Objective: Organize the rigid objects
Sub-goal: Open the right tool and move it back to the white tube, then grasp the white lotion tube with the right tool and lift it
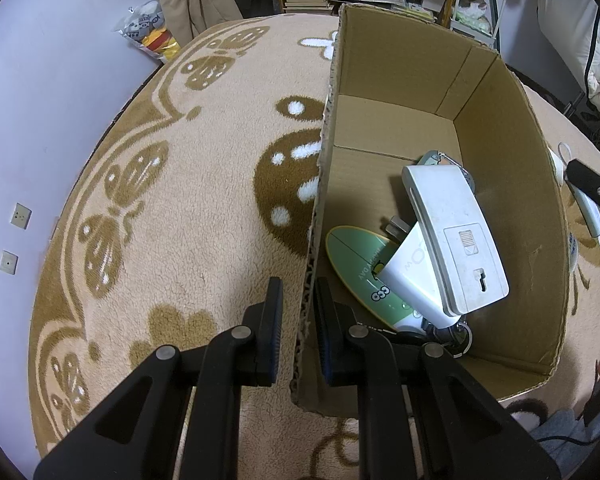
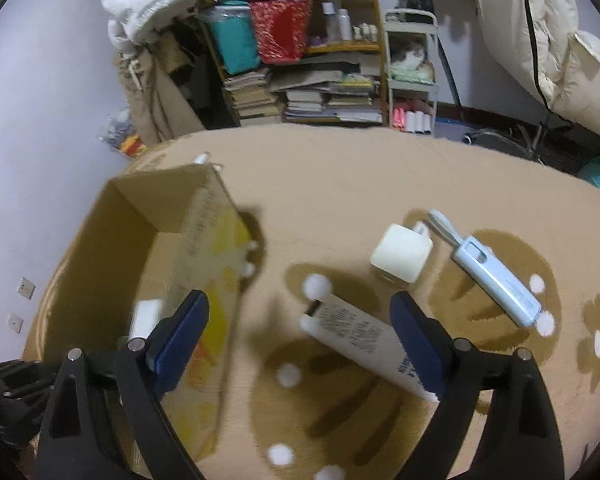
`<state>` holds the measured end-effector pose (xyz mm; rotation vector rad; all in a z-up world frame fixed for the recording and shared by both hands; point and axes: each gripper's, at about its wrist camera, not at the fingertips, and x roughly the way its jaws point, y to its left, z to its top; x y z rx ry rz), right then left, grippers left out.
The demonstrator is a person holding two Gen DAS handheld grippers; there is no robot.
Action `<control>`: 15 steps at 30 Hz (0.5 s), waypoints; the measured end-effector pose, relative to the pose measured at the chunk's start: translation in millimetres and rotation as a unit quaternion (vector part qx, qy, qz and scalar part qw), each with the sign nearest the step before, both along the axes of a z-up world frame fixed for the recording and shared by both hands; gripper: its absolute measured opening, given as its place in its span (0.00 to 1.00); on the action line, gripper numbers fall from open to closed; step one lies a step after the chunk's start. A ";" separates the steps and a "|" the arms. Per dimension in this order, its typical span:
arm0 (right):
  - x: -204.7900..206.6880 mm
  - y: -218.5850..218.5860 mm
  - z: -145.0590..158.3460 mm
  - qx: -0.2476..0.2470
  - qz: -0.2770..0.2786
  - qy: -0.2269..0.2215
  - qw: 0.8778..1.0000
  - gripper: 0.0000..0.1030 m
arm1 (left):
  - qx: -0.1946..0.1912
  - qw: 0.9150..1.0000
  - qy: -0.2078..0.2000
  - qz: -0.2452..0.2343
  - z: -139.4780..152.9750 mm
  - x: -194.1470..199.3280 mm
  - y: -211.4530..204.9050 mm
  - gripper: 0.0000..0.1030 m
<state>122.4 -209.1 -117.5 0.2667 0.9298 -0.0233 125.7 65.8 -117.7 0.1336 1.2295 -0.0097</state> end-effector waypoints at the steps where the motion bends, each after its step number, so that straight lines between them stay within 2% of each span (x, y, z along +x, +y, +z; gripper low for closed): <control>1: 0.9 -3.6 -4.9 -0.001 -0.003 0.004 1.000 0.94 | 0.000 1.000 0.000 0.000 0.2 -0.1 0.7 0.15; 9: 6.4 -21.7 -34.5 -0.029 0.003 0.029 0.999 0.94 | -0.002 1.000 0.001 0.001 0.7 -0.1 0.3 0.15; 15: 12.9 -27.7 -66.0 -0.067 0.005 0.069 0.995 0.94 | -0.010 1.000 0.003 0.005 0.5 -0.2 1.8 0.15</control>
